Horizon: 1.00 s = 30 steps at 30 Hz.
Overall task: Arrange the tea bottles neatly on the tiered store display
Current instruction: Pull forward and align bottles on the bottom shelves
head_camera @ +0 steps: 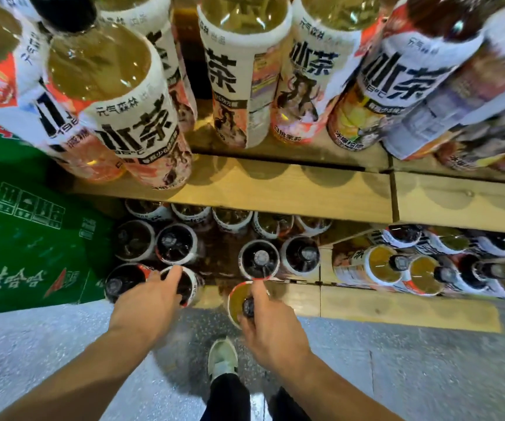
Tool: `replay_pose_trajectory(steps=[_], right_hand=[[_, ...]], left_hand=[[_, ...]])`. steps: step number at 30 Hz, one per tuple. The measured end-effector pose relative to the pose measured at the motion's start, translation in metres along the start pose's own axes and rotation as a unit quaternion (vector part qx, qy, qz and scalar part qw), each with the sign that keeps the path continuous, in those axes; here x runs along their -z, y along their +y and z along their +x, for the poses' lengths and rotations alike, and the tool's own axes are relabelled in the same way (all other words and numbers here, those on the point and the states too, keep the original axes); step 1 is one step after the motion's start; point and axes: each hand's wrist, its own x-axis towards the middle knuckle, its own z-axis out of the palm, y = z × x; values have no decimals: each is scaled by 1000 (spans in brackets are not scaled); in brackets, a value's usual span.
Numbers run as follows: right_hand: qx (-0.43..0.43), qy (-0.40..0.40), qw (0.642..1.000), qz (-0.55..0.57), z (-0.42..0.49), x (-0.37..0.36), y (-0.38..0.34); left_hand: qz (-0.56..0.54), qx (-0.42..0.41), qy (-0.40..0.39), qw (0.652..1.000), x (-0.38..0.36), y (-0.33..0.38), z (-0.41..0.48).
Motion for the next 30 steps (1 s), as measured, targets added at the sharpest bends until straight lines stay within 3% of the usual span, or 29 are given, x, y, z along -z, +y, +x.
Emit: replay_pose_trajectory(steps=[7, 18, 30], right_hand=[[-47, 8, 999, 11, -11, 7, 29], [8, -9, 1000, 2, 9, 2, -3], [-7, -2, 999, -46, 64, -13, -47]], left_hand=[[25, 16, -10, 1000, 5, 9, 2], [8, 30, -46, 998, 11, 9, 7], [-30, -53, -42, 997, 9, 7, -7]])
